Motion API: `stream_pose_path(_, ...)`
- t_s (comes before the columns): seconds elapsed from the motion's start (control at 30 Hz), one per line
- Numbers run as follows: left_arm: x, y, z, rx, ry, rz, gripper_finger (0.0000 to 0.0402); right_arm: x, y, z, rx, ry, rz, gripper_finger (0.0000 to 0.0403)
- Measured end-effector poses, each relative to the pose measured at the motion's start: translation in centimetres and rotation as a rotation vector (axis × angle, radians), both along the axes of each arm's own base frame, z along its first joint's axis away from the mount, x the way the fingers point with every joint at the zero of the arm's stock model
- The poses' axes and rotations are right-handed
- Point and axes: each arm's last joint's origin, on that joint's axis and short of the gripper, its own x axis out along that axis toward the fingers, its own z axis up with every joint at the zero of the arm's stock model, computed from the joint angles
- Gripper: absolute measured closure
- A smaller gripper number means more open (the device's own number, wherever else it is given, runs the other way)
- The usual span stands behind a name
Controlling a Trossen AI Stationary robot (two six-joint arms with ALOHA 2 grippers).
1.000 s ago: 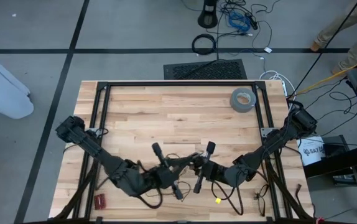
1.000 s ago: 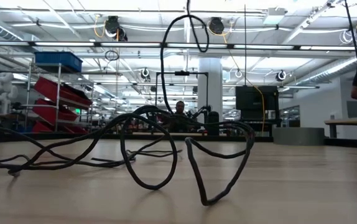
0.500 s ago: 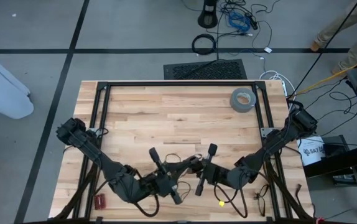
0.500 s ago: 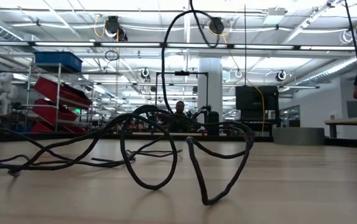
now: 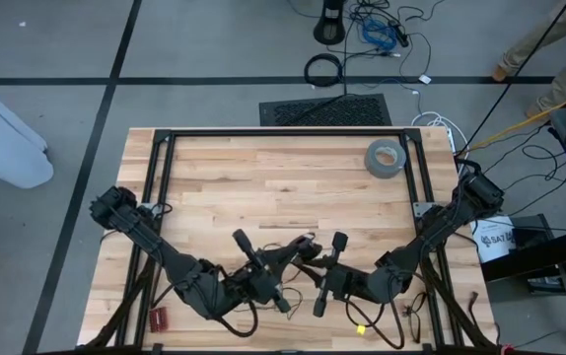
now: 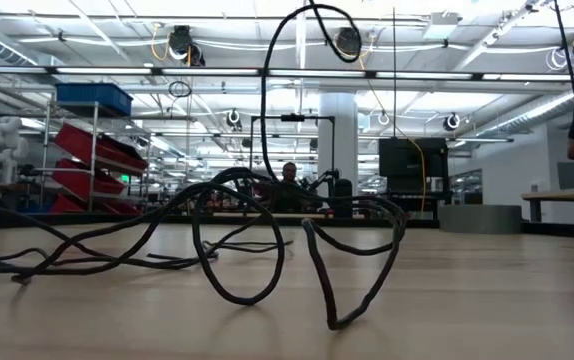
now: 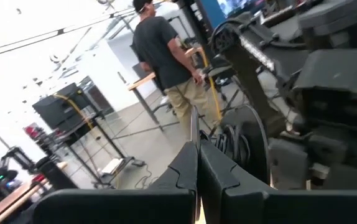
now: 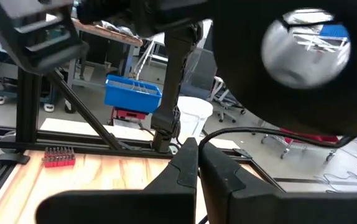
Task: Coil cords
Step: Coil the black wire onto the spool
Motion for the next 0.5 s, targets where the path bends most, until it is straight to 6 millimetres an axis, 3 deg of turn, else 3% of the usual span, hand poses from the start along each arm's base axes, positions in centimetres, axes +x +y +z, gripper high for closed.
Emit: stream_pose_path(0.5, -0.27, 0.49, -0.13, 0.021, 0.057, 0.187, 0.04, -0.2, 0.18, -0.01, -0.029, 0.012, -0.019, 0.0403)
